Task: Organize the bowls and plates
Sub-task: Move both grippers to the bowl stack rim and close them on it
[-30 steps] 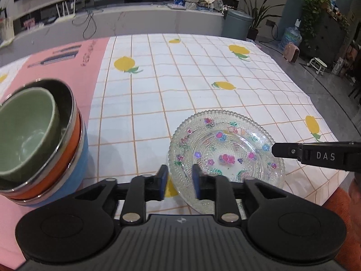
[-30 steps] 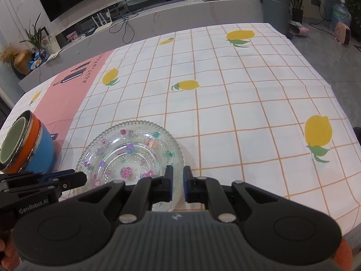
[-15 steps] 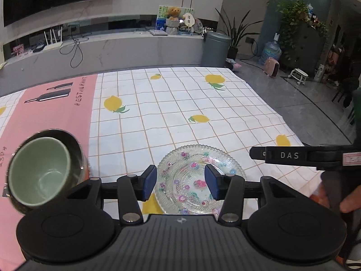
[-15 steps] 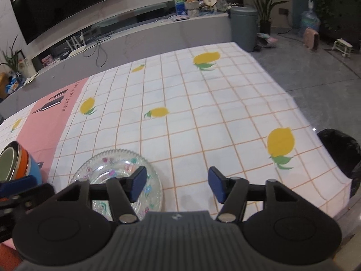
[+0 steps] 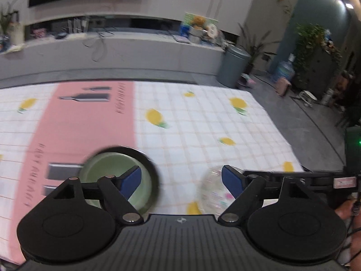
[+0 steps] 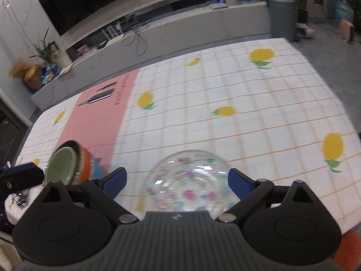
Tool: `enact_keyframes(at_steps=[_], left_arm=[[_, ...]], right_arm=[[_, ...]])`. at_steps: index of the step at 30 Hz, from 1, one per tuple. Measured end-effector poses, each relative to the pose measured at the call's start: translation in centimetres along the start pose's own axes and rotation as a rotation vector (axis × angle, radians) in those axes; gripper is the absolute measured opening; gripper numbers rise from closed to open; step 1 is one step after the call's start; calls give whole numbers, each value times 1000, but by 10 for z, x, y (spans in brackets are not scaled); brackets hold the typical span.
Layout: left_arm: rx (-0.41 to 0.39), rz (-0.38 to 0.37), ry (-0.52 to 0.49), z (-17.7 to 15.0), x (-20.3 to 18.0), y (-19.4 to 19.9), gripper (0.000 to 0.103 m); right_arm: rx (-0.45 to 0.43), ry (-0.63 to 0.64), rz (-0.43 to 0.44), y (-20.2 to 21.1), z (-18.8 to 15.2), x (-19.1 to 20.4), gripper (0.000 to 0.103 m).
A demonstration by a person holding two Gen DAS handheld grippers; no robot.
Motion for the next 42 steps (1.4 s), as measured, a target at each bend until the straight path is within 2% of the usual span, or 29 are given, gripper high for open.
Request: enact_keyframes(at_steps=[6, 13, 16, 22, 26, 28, 31, 34, 39, 42], left_arm=[[38, 91, 83, 8, 61, -9, 95], [31, 116, 245, 0, 119, -15, 95], [62, 112, 340, -10, 138, -30, 96], [134, -48, 502, -34, 154, -63, 96], [168, -59, 542, -47, 156, -86, 96], [175, -96, 589, -54, 157, -94, 96], [191, -136, 650, -61, 159, -104, 96], [192, -140, 660, -63, 158, -108, 96], [194, -149, 701, -67, 163, -113, 91], [213, -157, 728, -73, 166, -116, 82]], right_arm=[[157, -53, 65, -30, 7, 37, 98], [210, -101, 131, -58, 10, 81, 100], [237, -113, 154, -72, 12, 96, 100], [296, -139, 145, -104, 5, 111, 100], [320, -152, 133, -121, 1, 109, 100], [329, -176, 149, -130, -1, 107, 99], [334, -200, 168, -137, -5, 104, 94], [341, -223, 184, -145, -10, 101, 89], [340, -258, 201, -153, -14, 95, 84], [345, -285, 213, -158, -16, 92, 79]])
Point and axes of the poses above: each gripper's, at about its wrist camera, not at the fingertips, and y roughly against the way its jaws point, x to its left, z to its top, the point moved 3 cm from there along -y, roughly the way its jaws point, and after that the axes turned 7 degrees about z, right-handed, at the moved point
